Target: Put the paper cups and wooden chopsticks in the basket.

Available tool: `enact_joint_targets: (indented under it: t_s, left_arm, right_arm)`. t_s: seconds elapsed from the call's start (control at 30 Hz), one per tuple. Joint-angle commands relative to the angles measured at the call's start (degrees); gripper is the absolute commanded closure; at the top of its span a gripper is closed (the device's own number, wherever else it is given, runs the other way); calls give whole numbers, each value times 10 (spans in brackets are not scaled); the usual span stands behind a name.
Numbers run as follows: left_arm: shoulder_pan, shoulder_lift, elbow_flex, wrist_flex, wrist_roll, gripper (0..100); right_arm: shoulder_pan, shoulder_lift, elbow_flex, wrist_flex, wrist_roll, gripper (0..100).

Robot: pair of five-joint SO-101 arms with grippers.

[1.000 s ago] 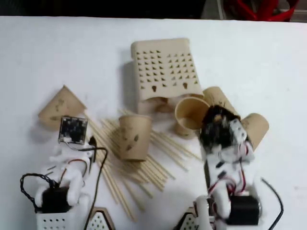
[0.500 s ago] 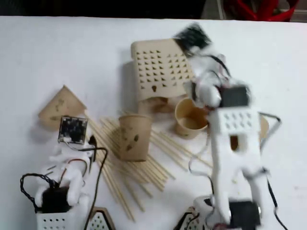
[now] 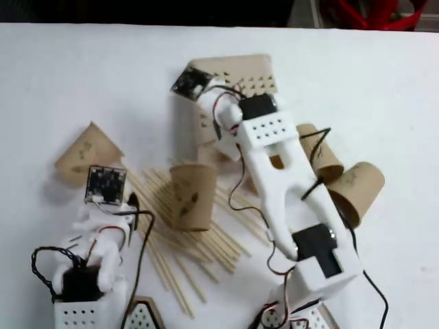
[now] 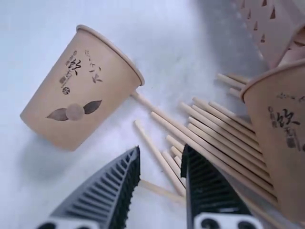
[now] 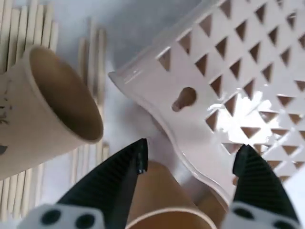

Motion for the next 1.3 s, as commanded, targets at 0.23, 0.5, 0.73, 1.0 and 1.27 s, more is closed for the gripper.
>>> enact_joint_targets:
  t_s: [0.23,0.5,0.73,1.0,1.27]
  left_arm:
    - [-5,5,-4,-12,-6,842]
    - [-5,5,-4,-12,-6,842]
    - [-5,5,-4,-12,-6,842]
    - [-5,5,-4,-12,-6,842]
    - [-5,5,-4,-12,-6,842]
  right_arm:
    - [-10,65,-26,-78,6,704]
    - [-11,94,-26,-148,5,747]
    - [-7,95,-28,-198,5,867]
    - [-6,91,-31,-221,4,957]
    - [20,34,-70,-223,1,978]
